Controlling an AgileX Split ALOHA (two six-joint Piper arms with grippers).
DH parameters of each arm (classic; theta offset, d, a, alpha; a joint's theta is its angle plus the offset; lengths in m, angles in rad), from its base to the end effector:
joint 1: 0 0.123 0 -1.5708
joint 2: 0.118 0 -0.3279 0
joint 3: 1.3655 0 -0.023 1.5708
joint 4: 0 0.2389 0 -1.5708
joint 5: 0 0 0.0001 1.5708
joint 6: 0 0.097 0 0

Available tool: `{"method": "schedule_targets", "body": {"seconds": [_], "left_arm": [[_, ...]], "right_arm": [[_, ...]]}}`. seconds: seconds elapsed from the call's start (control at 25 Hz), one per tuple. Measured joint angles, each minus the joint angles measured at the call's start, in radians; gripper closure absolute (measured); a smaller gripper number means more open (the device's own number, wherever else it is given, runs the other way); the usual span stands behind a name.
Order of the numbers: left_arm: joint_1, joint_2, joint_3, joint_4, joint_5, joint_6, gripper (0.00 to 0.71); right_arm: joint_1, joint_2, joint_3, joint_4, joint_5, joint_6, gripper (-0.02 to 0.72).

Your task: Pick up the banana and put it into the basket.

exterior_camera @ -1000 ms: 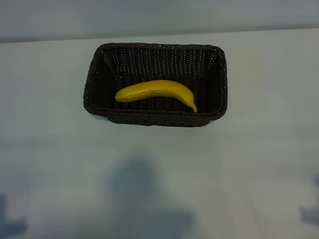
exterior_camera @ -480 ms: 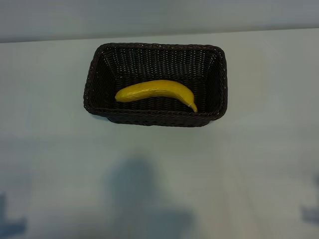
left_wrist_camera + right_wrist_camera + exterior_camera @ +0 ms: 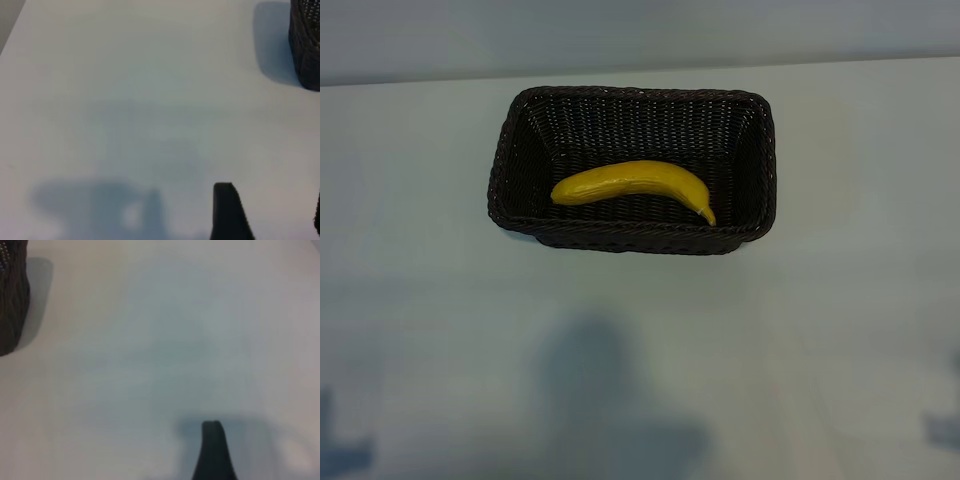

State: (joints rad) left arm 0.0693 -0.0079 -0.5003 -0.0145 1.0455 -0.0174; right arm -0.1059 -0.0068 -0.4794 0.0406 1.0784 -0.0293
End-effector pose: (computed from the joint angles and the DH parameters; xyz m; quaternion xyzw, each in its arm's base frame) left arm -0.0535 -0.0049 0.2698 -0.0365 0.8462 0.0065 0.5315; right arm -0.0522 0.0090 0.2614 0.0322 0.8605 -0.0141 0.5082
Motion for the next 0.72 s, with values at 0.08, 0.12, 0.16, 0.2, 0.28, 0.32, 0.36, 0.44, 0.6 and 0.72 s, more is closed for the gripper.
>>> {"method": "schedule_targets", "body": {"seconds": [0.08,0.12,0.16,0.2,0.28,0.32,0.36,0.44,0.6,0.72], "left_arm": [[0.0,0.0,0.0,0.0,0.0,0.0,0.262],[0.0,0.0,0.0,0.0,0.0,0.0,0.262],[0.0,0.0,0.0,0.0,0.0,0.0,0.262],[0.0,0.0,0.0,0.0,0.0,0.0,0.262],[0.0,0.0,0.0,0.0,0.0,0.0,0.262],[0.0,0.0,0.0,0.0,0.0,0.0,0.262],[0.0,0.0,0.0,0.0,0.0,0.0,0.262],[0.0,0.0,0.0,0.0,0.0,0.0,0.262],[0.0,0.0,0.0,0.0,0.0,0.001,0.262],[0.0,0.0,0.0,0.0,0.0,0.002,0.262]], "right_arm": [[0.0,0.0,0.0,0.0,0.0,0.0,0.185],[0.0,0.0,0.0,0.0,0.0,0.0,0.185],[-0.004,0.0,0.0,0.0,0.0,0.0,0.185],[-0.009,0.0,0.0,0.0,0.0,0.0,0.185],[-0.028,0.0,0.0,0.0,0.0,0.0,0.185],[-0.041,0.0,0.0,0.0,0.0,0.0,0.185],[-0.055,0.0,0.0,0.0,0.0,0.0,0.185],[-0.067,0.0,0.0,0.0,0.0,0.001,0.185],[-0.07,0.0,0.0,0.0,0.0,0.004,0.185],[-0.07,0.0,0.0,0.0,0.0,0.004,0.185]]}}
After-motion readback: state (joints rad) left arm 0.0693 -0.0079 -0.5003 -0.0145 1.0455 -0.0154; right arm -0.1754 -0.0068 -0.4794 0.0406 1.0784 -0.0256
